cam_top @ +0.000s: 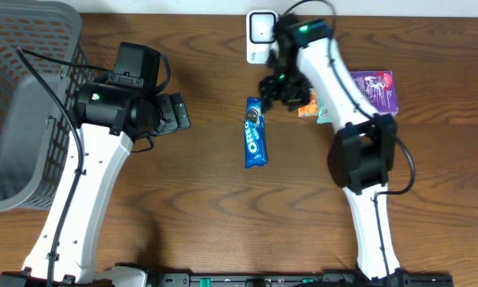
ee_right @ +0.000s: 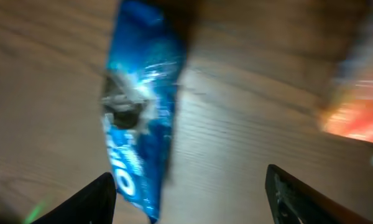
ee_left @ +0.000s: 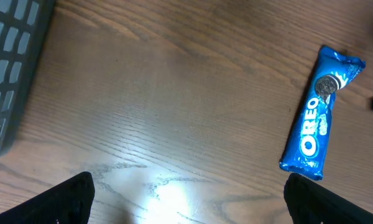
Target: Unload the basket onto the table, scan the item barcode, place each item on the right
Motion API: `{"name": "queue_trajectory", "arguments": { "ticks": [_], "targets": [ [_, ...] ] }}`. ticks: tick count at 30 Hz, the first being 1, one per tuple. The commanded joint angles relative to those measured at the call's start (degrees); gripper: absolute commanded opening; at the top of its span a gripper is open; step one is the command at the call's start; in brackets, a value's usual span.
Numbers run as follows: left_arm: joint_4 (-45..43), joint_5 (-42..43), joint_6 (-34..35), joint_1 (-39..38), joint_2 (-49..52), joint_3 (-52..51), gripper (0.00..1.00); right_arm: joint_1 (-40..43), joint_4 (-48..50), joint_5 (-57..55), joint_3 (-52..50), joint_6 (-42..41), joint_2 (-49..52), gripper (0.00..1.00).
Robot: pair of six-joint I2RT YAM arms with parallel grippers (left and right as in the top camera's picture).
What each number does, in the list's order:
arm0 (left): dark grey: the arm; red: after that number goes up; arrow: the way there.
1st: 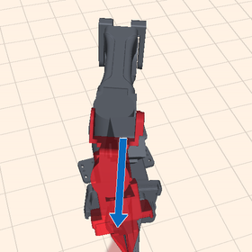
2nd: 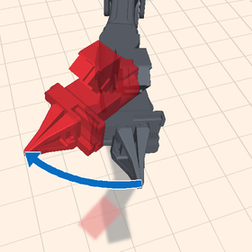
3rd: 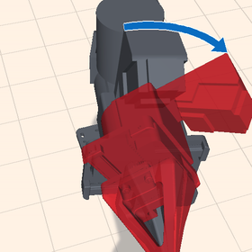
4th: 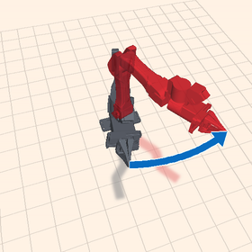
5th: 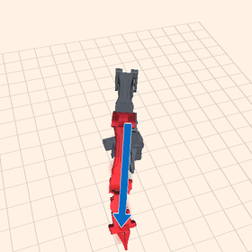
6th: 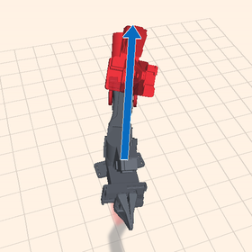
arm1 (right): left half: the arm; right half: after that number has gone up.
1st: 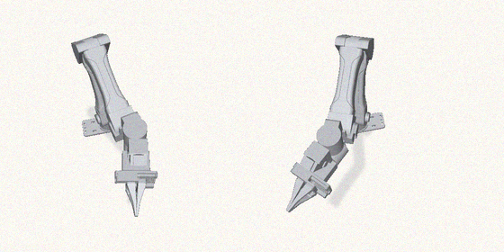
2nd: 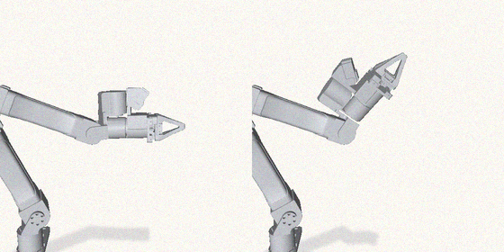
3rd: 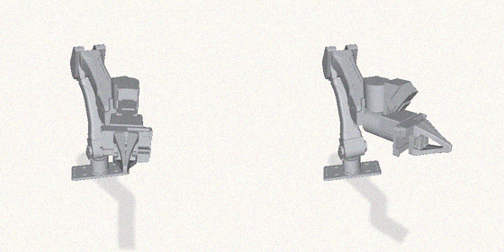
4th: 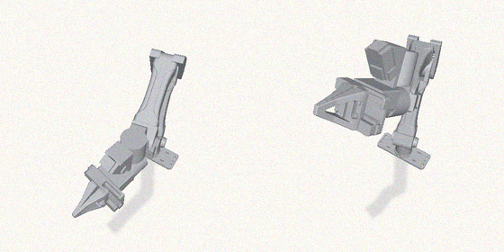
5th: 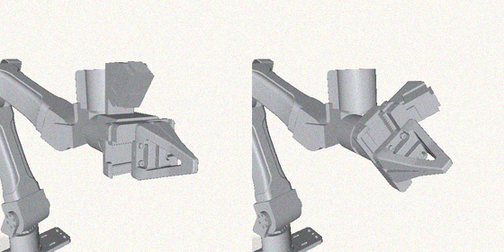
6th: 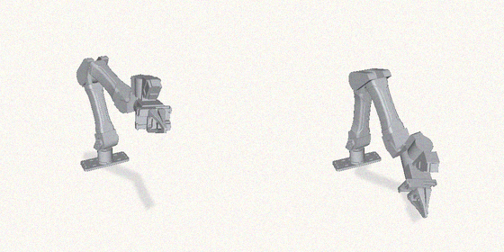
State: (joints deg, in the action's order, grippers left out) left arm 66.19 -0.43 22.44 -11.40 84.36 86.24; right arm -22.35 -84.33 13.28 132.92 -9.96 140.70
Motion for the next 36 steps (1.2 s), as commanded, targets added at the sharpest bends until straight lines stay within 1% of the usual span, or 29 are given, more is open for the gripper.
{"name": "queue_trajectory", "arguments": {
  "ticks": [1, 3, 6, 8, 9, 10, 12, 13, 14, 15, 17, 19, 23, 26, 28, 32, 35, 36],
  "targets": [
    [0.2, -1.2, -0.3, 0.2, -0.1, 0.4, 0.98, -4.5, 4.0, -1.1, -4.3, -2.2, -0.6, 0.76],
    [0.2, -1.2, -0.3, 0.2, -0.1, 0.4, 0.98, -6.1, 6.5, -4.5, -7.8, -6.3, -0.6, 0.75],
    [0.2, -1.2, -0.3, 0.2, -0.1, 0.4, 0.98, -6.3, 9.4, -4.6, -11.2, -7.4, -0.6, 0.75],
    [0.2, -1.2, -0.3, 0.2, -0.1, 0.4, 0.98, -5.9, 11.8, -3.8, -15.0, -7.8, -0.5, 0.72],
    [0.2, -1.2, -0.3, 0.2, -0.1, 0.4, 0.98, -5.7, 12.9, -3.2, -16.4, -7.8, -0.5, 0.67],
    [0.2, -1.2, -0.3, 0.2, -0.1, 0.4, 0.98, -5.5, 13.4, -2.8, -17.2, -7.8, -0.5, 0.6],
    [0.2, -1.2, -0.3, 0.2, -0.1, 0.4, 0.98, -5.0, 13.9, -2.2, -18.1, -7.8, -0.5, 0.28],
    [0.2, -1.2, -0.3, 0.2, -0.1, 0.4, 0.98, -4.8, 14.2, -2.2, -18.1, -7.8, -0.5, 0.2],
    [0.2, -1.2, -0.3, 0.2, -0.1, 0.4, 0.98, -4.7, 14.7, -2.2, -18.0, -7.8, -0.6, 0.07],
    [0.2, -1.2, -0.3, 0.2, -0.1, 0.4, 0.98, -4.7, 14.7, -2.1, -17.5, -7.8, -0.6, 0.01],
    [0.2, -1.2, -0.3, 0.2, -0.1, 0.4, 0.98, -4.6, 14.7, -0.6, -16.1, -7.8, -0.6, 0.01],
    [0.2, -1.2, -0.3, 0.2, -0.1, 0.4, 0.98, -3.7, 13.8, 0.8, -12.4, -6.6, -0.6, 0.01],
    [0.2, -1.2, -0.3, 0.2, -0.1, 0.4, 0.98, -1.1, 10.9, 0.8, -1.2, -4.9, -0.6, 0.01],
    [0.2, -1.2, -0.3, 0.2, -0.1, 0.4, 0.98, 1.7, 12.2, 0.8, 9.5, -4.6, -0.6, 0.01],
    [0.2, -1.2, -0.3, 0.2, -0.1, 0.4, 0.98, 3.2, 15.3, 3.2, 12.2, -4.6, -0.6, 0.01],
    [0.2, -1.2, -0.3, 0.2, -0.1, 0.4, 0.98, 4.3, 25.7, 8.6, 11.2, -5.2, -0.3, 0.01],
    [0.2, -1.2, -0.3, 0.2, -0.1, 0.4, 0.98, 4.7, 32.2, 9.2, 10.9, -8.4, 0.6, 0.01],
    [0.2, -1.2, -0.3, 0.2, -0.1, 0.4, 0.98, 4.9, 35.4, 9.4, 10.9, -10.8, 1.2, 0.01]
  ]
}}
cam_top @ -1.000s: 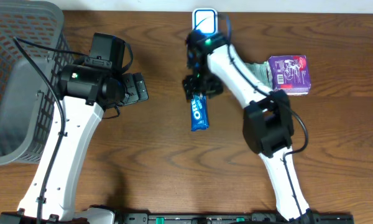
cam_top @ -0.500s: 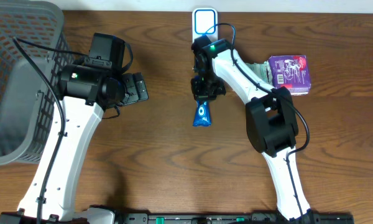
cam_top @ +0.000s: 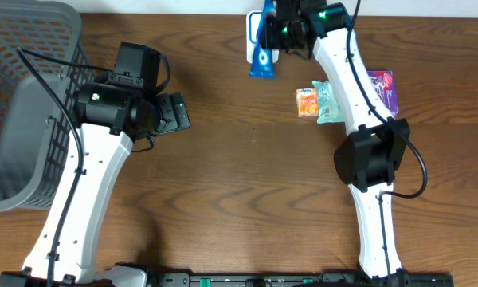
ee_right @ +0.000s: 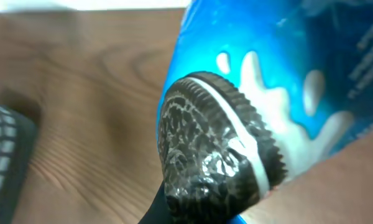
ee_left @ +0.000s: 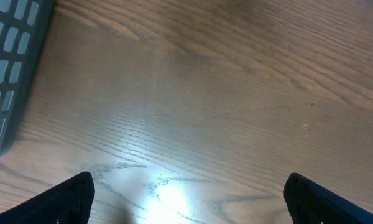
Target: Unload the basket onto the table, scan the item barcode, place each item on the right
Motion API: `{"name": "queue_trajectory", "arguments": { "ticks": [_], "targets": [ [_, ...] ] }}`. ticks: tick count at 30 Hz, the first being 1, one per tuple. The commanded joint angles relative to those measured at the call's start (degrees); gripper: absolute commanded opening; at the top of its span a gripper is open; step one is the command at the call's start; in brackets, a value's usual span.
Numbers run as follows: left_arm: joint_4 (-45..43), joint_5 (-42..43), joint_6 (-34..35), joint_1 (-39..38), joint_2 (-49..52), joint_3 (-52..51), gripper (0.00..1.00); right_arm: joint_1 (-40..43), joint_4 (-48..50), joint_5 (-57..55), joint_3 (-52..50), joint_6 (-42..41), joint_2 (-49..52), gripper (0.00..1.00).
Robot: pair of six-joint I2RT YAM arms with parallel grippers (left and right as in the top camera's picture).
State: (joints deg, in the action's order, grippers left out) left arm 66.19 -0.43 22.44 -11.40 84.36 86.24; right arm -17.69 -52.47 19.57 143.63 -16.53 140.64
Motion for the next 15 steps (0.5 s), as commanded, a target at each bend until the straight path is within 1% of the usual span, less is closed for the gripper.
{"name": "queue_trajectory", "arguments": {
  "ticks": [1, 3, 5, 6, 9, 13, 15],
  "targets": [
    [0.2, -1.2, -0.3, 0.2, -0.1, 0.4, 0.98, 0.4, 5.9, 3.5, 0.2, -6.2, 1.9, 0.01],
    [0.2, -1.2, -0.3, 0.2, -0.1, 0.4, 0.98, 0.7, 9.2, 3.9, 0.2, -9.7, 2.8, 0.01],
    [0.2, -1.2, -0.3, 0.2, -0.1, 0.4, 0.98, 1.2, 12.9, 6.9, 0.2, -13.1, 3.7, 0.01],
    [0.2, -1.2, -0.3, 0.2, -0.1, 0.4, 0.98, 1.5, 13.4, 7.3, 0.2, -14.4, 4.0, 0.01],
    [0.2, -1.2, -0.3, 0.2, -0.1, 0.4, 0.98, 2.1, 12.7, 7.4, 0.2, -16.9, 4.1, 0.01],
    [0.2, -1.2, -0.3, 0.2, -0.1, 0.4, 0.98, 3.4, 9.9, 10.7, 0.2, -22.3, 4.1, 0.01],
    [0.2, -1.2, -0.3, 0.2, -0.1, 0.4, 0.98, 3.8, 9.4, 12.2, 0.2, -23.3, 4.1, 0.01]
  ]
}}
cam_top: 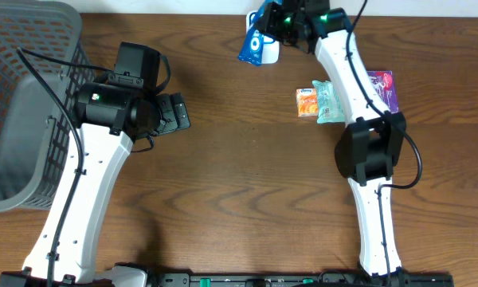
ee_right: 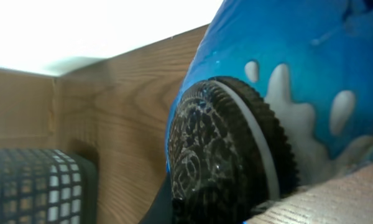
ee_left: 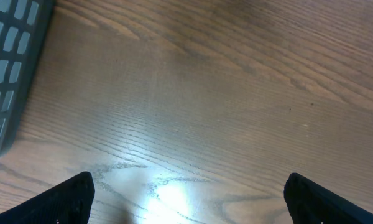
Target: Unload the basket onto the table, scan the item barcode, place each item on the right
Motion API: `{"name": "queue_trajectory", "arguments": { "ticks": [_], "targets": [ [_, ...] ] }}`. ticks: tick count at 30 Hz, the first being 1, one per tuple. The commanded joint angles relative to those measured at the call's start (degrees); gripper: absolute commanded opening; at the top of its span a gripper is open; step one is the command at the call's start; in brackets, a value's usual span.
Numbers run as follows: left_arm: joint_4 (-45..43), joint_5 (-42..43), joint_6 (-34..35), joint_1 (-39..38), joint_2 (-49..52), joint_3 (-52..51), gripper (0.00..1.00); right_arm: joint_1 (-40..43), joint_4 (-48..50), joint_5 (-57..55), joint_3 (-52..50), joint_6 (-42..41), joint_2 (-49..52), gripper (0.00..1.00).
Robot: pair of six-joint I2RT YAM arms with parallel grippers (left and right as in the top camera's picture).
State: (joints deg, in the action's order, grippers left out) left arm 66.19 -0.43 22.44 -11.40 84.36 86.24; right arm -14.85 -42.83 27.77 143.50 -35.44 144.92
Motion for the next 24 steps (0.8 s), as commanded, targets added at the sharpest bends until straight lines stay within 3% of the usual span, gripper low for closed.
{"name": "queue_trajectory", "arguments": {
  "ticks": [1, 14, 24],
  "targets": [
    [0.2, -1.2, -0.3, 0.2, -0.1, 0.4, 0.98, 1.1, -0.8, 4.3, 0.3, -4.6, -0.2, 0.01],
    [0.2, -1.2, -0.3, 0.2, -0.1, 0.4, 0.98, -1.0, -5.0, 3.1, 0.3, -5.5, 3.3, 0.01],
    [0.2, -1.2, -0.3, 0.2, -0.1, 0.4, 0.98, 3.2, -7.0, 3.7, 1.0, 1.9, -0.1, 0.01]
  ]
}}
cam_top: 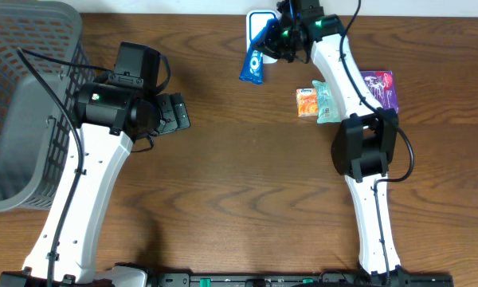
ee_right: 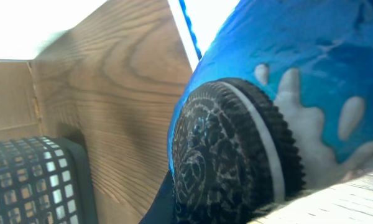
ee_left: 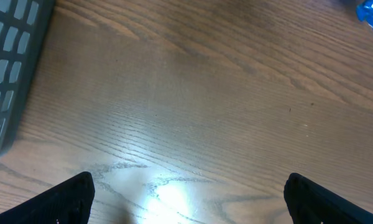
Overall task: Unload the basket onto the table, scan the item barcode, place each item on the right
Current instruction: 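Carry the blue bar right and drop it at the table's right edge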
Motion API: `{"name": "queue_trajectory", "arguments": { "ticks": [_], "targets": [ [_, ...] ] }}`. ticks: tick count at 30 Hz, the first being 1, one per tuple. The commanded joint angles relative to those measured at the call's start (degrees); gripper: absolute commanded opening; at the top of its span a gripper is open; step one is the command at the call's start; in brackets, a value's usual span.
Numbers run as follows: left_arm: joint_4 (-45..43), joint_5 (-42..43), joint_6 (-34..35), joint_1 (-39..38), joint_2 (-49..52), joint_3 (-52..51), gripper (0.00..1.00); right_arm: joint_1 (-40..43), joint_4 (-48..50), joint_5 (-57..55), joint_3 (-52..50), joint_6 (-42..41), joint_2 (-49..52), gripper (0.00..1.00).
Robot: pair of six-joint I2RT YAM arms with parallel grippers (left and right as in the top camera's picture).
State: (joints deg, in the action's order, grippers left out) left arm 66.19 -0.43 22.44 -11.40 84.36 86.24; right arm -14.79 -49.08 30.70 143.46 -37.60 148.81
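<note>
The blue Oreo packet [cam_top: 256, 57] hangs tilted in the air just in front of the white barcode scanner [cam_top: 257, 21] at the table's far edge. My right gripper [cam_top: 280, 38] is shut on the packet's upper end. In the right wrist view the packet [ee_right: 280, 118] fills the frame, its cookie picture close to the lens, and the fingers are hidden behind it. One blue corner of the packet [ee_left: 372, 12] shows at the top right of the left wrist view. My left gripper [ee_left: 186, 193] is open over bare wood at mid-left, holding nothing.
A grey mesh basket [cam_top: 24, 104] fills the left side of the table. An orange snack pack [cam_top: 307, 102], a pale green packet [cam_top: 327, 104] and a purple packet [cam_top: 378, 89] lie right of the scanner, under the right arm.
The right gripper has shifted slightly and the Oreo packet now hangs a little lower and more tilted before the scanner; its corner has come into the left wrist view. The left arm is unchanged.
The Oreo packet lay flat mid-table with the right gripper over its top end. Then it was off the table, held up by the right gripper at the scanner, where it has stayed with small changes in tilt. The left gripper stayed open and still throughout.
</note>
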Motion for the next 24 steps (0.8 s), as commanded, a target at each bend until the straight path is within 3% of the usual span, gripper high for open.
{"name": "queue_trajectory", "arguments": {
  "ticks": [1, 12, 16, 24],
  "targets": [
    [0.2, -1.2, -0.3, 0.2, -0.1, 0.4, 0.98, 4.3, -1.5, 0.3, 1.0, 4.8, -5.0, 0.01],
    [0.2, -1.2, -0.3, 0.2, -0.1, 0.4, 0.98, 24.2, -14.7, -2.9, 1.0, 11.6, -12.9, 0.01],
    [0.2, -1.2, -0.3, 0.2, -0.1, 0.4, 0.98, 31.5, -21.7, -13.9, 1.0, 12.3, -12.7, 0.01],
    [0.2, -1.2, -0.3, 0.2, -0.1, 0.4, 0.98, 41.8, -23.1, -28.9, 1.0, 18.3, -12.7, 0.01]
  ]
}}
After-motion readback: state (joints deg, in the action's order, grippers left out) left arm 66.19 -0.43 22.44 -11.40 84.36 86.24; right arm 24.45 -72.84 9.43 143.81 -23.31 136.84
